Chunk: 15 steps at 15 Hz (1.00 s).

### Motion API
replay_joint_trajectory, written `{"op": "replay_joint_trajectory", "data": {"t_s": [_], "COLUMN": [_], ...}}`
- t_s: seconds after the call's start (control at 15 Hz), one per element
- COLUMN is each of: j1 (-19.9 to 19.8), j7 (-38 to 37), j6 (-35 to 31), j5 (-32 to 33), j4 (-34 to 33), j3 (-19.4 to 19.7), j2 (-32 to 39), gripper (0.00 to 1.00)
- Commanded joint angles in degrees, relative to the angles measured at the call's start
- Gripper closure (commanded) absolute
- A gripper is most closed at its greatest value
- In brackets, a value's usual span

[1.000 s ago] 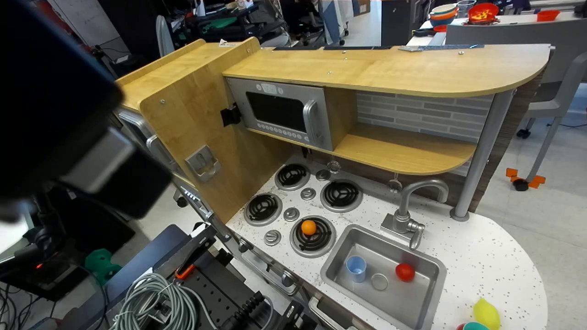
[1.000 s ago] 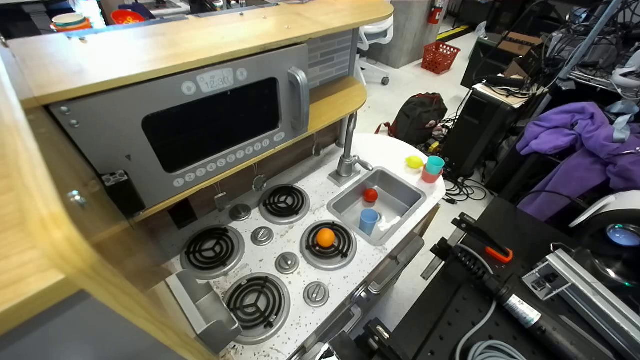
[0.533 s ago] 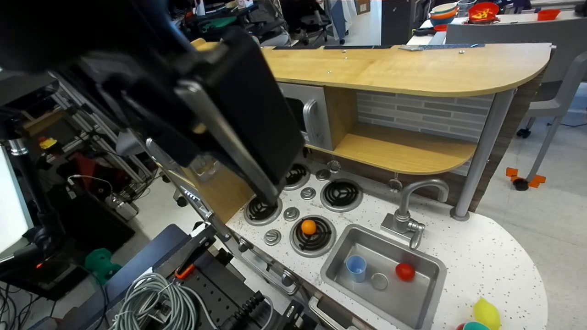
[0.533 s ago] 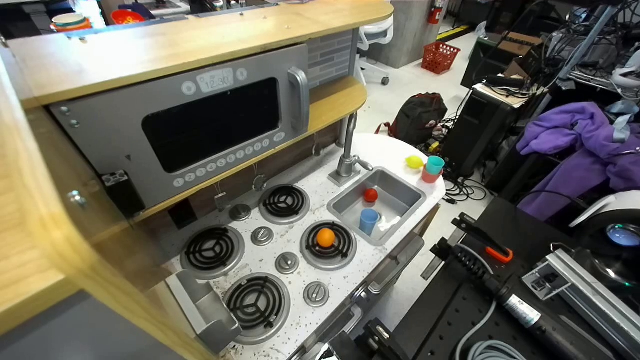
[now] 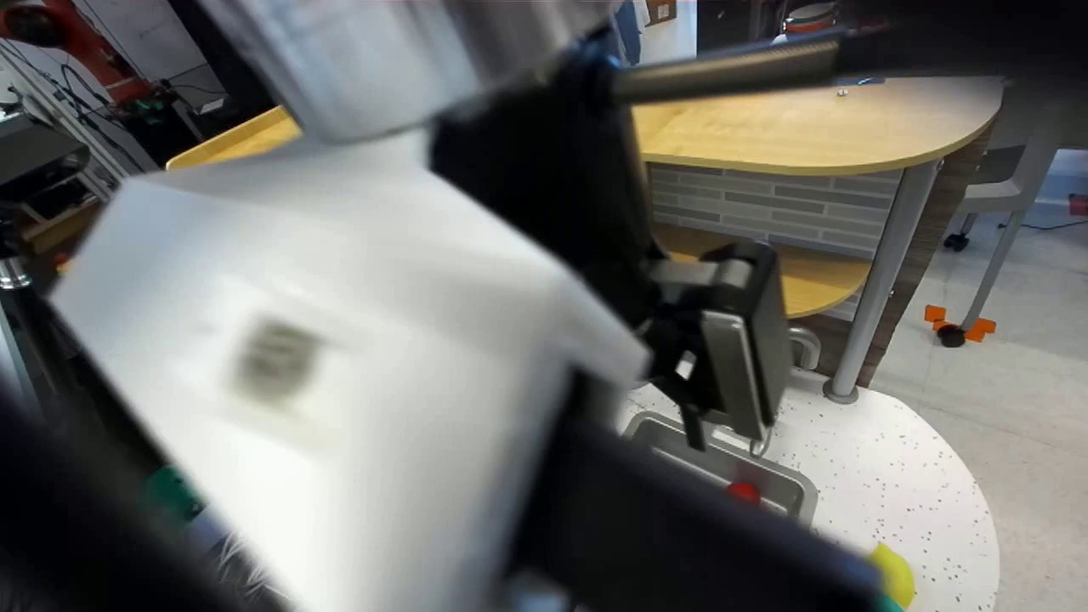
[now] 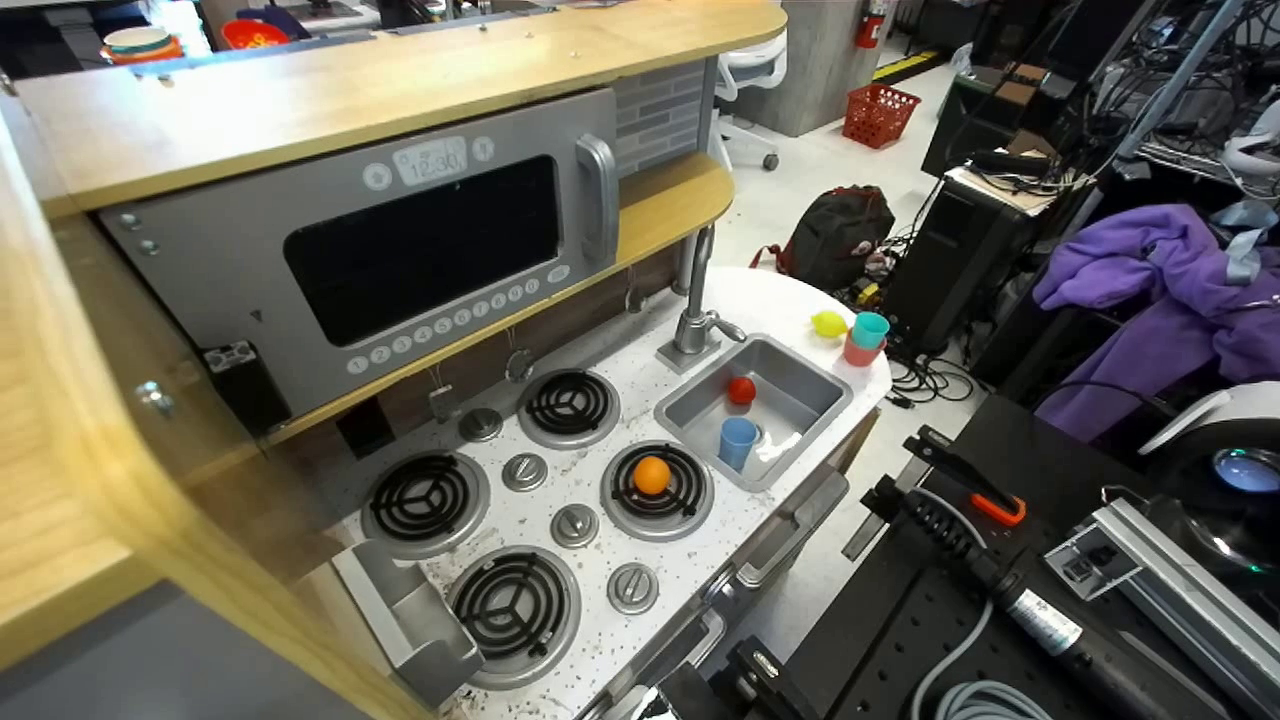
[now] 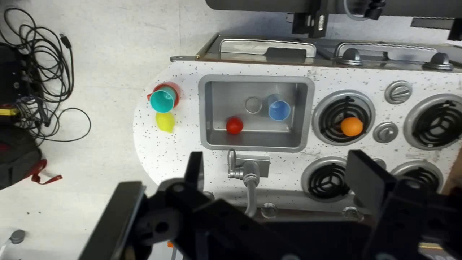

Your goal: Put the yellow object in the sink

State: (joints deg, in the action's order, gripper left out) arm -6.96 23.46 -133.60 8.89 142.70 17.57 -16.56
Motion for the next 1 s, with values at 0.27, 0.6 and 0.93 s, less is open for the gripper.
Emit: {"op": "replay_joint_trajectory", "data": {"t_s": [0.27, 0.6, 0.93], "j1": [-3.05, -6.66, -11.27], "j7": [0.38, 3.19, 3.92], "j6": [-2.96, -2.82, -7.17], "j5": [-1.18, -4.46, -6.15], "j4": [-14.34, -22.97, -29.49], "j3": [-1.52, -4.04, -6.82], "j2": [24.53, 35.49, 45.92], "gripper": [0.0, 0.0, 0.0]}}
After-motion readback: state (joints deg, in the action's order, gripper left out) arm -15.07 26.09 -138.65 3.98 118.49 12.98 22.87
